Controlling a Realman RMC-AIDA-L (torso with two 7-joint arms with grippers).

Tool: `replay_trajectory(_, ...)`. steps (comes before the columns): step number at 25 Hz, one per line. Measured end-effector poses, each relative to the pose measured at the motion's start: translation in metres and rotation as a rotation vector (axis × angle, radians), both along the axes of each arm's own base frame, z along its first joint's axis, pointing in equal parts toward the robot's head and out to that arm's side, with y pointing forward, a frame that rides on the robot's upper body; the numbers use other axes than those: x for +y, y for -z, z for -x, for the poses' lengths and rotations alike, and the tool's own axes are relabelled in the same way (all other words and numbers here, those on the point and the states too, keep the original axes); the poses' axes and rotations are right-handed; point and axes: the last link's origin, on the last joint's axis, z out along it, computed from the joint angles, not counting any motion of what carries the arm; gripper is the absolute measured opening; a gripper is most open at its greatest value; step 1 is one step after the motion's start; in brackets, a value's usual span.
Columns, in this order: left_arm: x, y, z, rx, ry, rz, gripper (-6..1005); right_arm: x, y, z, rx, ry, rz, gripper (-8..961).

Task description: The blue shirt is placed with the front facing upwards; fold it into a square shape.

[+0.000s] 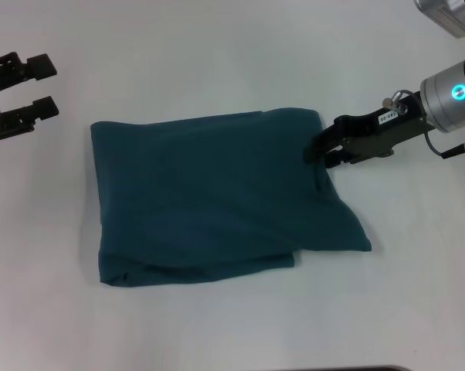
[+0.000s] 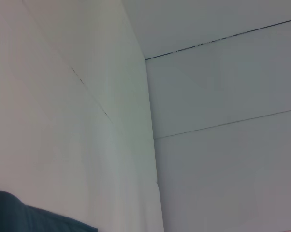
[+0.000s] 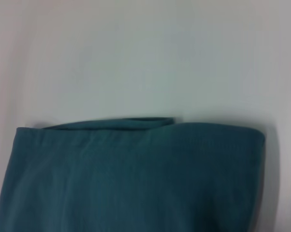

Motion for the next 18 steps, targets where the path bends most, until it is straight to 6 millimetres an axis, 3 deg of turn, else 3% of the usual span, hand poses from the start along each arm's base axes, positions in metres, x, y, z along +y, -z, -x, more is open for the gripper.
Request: replay_trajectory(18,0.0007,0.0039,0.0001,-0.009,0.0,0.003,800,-0.0035,0.0054,-0.0016,0.004,0.009,0.01,455)
